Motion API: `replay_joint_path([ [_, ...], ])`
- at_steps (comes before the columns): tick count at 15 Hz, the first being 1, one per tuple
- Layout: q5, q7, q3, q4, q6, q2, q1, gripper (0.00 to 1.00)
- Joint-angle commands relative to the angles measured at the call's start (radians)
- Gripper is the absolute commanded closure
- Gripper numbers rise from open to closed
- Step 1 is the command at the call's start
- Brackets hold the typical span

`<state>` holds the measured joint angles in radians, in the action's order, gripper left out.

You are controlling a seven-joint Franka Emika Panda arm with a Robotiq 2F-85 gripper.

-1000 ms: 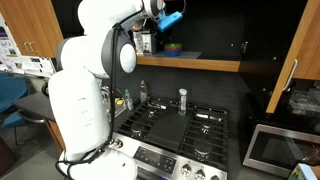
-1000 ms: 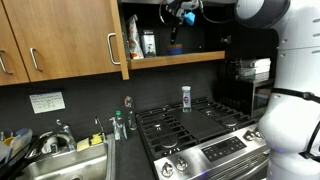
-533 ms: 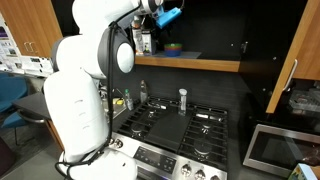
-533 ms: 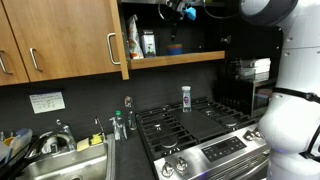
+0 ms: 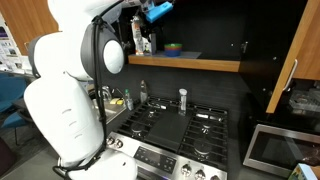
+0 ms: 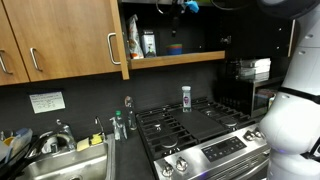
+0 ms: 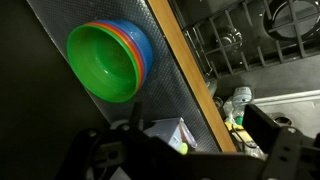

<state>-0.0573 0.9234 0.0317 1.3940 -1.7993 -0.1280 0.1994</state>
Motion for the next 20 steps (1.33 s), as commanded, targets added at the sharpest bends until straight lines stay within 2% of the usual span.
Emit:
replay_joint_path([
  [1, -0.018, -0.01, 0.009, 0.132, -0.025, -0.103, 0.001, 0.0],
  [5, 0.004, -0.019, 0.022, 0.259, -0.031, -0.185, -0.019, 0.0],
  [10, 0.006, -0.069, 0.035, 0.394, -0.031, -0.257, -0.011, 0.0],
  [20, -0.015, -0.216, 0.039, 0.576, -0.019, -0.301, -0.015, 0.0],
])
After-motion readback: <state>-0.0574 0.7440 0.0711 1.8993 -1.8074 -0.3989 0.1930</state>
